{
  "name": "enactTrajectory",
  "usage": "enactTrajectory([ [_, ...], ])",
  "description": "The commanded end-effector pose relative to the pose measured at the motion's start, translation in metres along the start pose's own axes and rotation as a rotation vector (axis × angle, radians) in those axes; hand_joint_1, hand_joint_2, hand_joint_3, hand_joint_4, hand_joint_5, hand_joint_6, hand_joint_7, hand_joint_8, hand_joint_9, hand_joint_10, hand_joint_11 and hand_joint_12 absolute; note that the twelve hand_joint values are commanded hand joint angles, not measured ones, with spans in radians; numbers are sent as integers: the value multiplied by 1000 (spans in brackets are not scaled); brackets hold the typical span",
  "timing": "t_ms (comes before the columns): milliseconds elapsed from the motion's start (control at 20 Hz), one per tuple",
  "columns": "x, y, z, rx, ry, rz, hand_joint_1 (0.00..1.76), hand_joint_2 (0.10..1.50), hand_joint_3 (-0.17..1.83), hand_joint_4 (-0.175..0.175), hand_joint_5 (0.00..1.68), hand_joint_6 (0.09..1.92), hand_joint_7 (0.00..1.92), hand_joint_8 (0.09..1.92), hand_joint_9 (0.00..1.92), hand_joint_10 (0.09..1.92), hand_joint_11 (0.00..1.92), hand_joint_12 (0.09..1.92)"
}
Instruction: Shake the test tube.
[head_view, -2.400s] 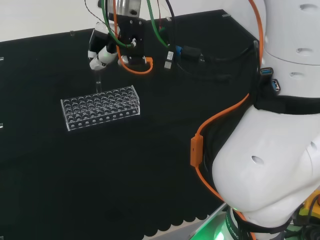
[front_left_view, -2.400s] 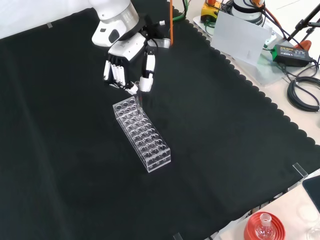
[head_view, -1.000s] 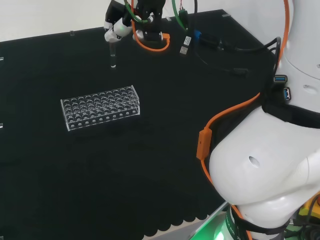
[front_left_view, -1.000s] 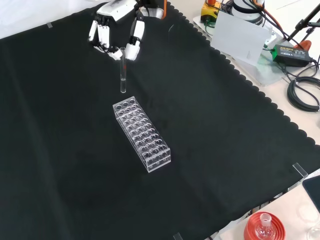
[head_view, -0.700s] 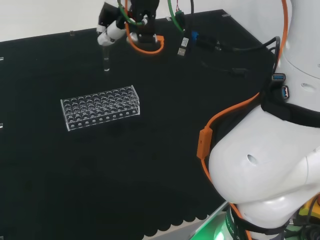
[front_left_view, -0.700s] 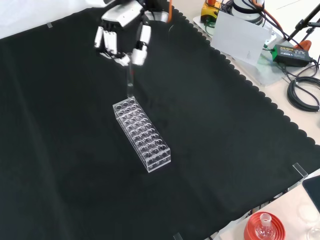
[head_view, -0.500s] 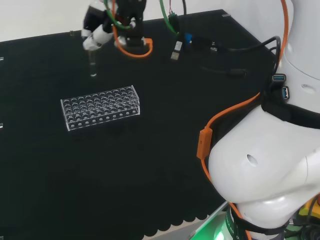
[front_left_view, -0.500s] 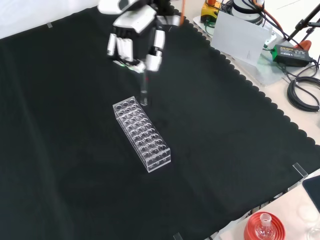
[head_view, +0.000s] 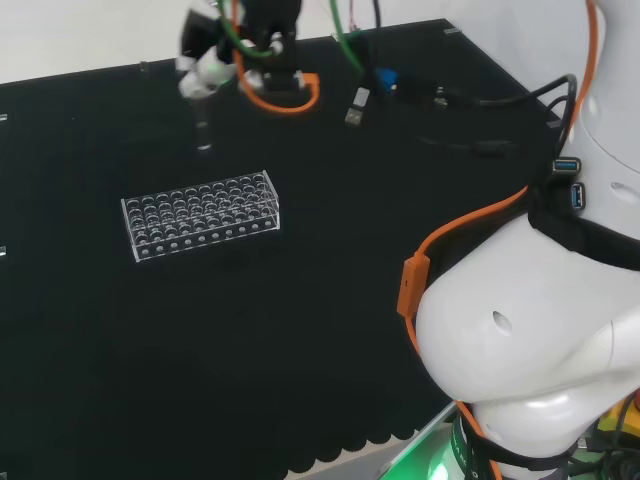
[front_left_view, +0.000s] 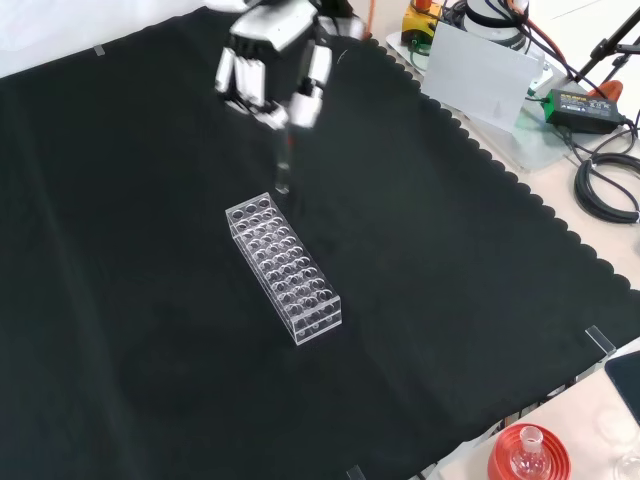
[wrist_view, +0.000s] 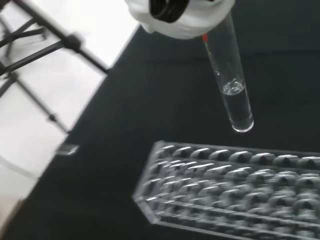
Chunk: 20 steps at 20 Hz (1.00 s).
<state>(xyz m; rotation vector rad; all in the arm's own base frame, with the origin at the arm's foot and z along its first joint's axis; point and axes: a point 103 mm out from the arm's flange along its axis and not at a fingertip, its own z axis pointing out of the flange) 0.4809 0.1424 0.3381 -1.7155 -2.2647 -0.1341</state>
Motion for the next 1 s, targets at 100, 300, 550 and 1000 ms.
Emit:
enactTrajectory([
  [100, -74, -26, -28, -48, -1, 181, 1298, 1003, 14, -175, 1185, 662, 1241, 634, 1111, 583, 659, 1282],
  [300, -64, -23, -25, -48, 4, 164, 1298, 1002, 15, -175, 1185, 661, 1242, 632, 1111, 583, 662, 1280],
  [550, -53, -19, -23, -44, 14, 133, 1298, 1001, 16, -175, 1187, 659, 1243, 630, 1111, 584, 668, 1279],
  [1000, -19, -4, -15, -28, 45, 40, 1298, 999, 19, -175, 1188, 657, 1245, 628, 1111, 585, 676, 1274],
])
